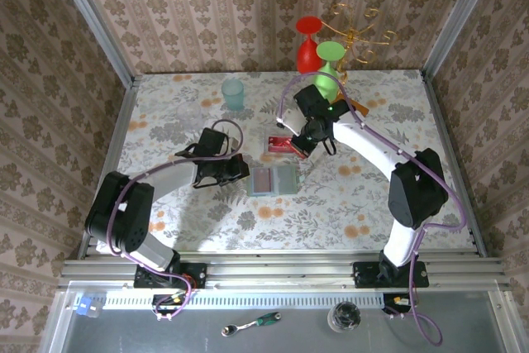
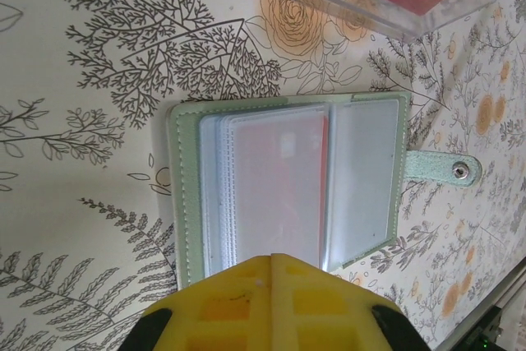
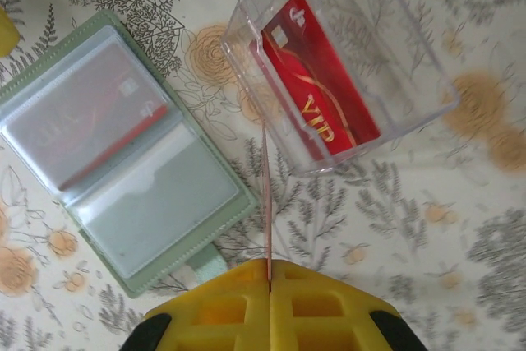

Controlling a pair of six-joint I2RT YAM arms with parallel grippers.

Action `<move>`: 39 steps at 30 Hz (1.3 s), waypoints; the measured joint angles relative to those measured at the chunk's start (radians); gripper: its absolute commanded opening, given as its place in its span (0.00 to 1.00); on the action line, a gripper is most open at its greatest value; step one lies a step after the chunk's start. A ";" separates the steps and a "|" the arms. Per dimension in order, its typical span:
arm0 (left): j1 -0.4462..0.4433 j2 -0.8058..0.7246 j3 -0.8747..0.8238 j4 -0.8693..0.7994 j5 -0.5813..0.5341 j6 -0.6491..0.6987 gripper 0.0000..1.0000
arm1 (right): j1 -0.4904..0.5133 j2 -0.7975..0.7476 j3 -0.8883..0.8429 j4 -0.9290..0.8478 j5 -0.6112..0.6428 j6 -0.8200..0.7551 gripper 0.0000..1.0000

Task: Take the credit cards out of the card holder

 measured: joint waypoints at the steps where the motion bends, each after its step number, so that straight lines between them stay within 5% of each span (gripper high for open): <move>1: 0.000 0.000 0.000 -0.001 -0.003 0.000 0.05 | 0.000 0.006 0.018 -0.011 0.006 -0.035 0.02; 23: 0.006 -0.002 0.000 -0.025 -0.025 0.000 0.05 | 0.013 0.402 0.563 -0.263 0.045 -0.357 0.01; 32: 0.043 -0.003 0.000 -0.039 -0.032 0.000 0.05 | 0.013 0.486 0.618 -0.308 0.038 -0.385 0.05; 39: 0.044 -0.003 -0.001 -0.039 -0.033 0.000 0.05 | 0.013 0.512 0.618 -0.320 0.039 -0.387 0.17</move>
